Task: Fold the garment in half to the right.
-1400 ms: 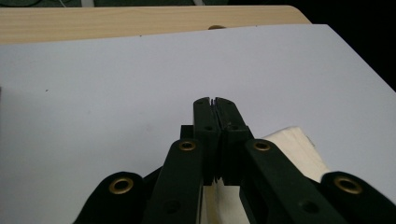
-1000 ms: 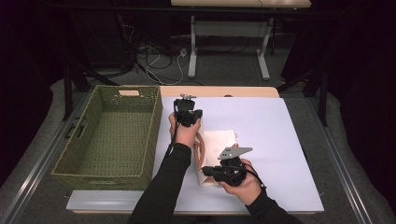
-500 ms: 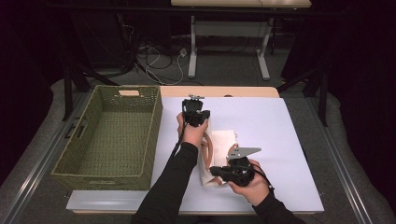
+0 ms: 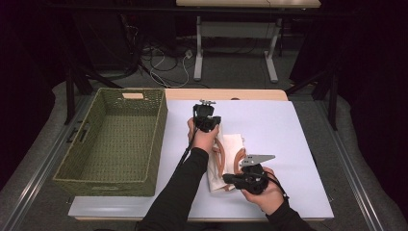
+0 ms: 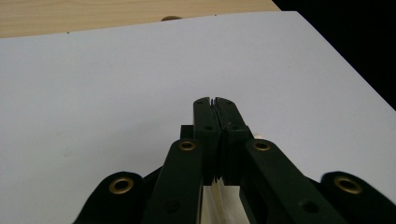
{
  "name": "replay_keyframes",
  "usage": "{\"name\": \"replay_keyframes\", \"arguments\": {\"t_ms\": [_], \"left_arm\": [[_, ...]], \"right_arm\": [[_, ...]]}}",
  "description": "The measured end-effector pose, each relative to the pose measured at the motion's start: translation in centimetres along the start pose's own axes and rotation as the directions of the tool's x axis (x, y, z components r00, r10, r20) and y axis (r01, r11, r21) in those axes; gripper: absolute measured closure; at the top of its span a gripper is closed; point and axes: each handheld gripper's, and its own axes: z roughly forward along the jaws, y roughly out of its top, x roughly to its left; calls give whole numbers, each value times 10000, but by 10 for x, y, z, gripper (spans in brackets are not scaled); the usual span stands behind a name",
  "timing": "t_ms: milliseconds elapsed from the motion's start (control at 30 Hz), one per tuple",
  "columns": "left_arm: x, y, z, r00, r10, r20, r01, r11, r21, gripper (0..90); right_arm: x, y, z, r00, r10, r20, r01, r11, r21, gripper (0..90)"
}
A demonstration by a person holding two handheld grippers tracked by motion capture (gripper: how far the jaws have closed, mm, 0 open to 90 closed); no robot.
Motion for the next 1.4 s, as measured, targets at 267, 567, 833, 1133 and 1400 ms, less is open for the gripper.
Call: {"name": "replay_keyframes", "arguments": {"t_ms": [267, 567, 833, 1133, 1400], "left_arm": [[-4, -5, 7, 10000, 78, 12, -78, 9999, 111, 882], [-6, -8, 14, 9999, 109, 0, -109, 9997, 228, 882], [-6, -10, 18, 9999, 163, 31, -164, 9992, 356, 881], [-3, -11, 21, 9998, 33, 205, -43, 9987, 504, 869], [6, -14, 20, 9981, -456, 421, 435, 9979, 486, 701]], "right_arm": [[-4, -8, 2, 9996, -39, 276, 31, 9997, 262, 886], [-8, -14, 5, 9978, -224, 622, 175, 9969, 771, 886], [-10, -17, 10, 9967, -365, 721, 294, 9948, 979, 885], [-9, -17, 10, 9965, -337, 765, 266, 9954, 921, 882], [-9, -18, 9, 9965, -217, 812, 140, 9955, 941, 881]]}}
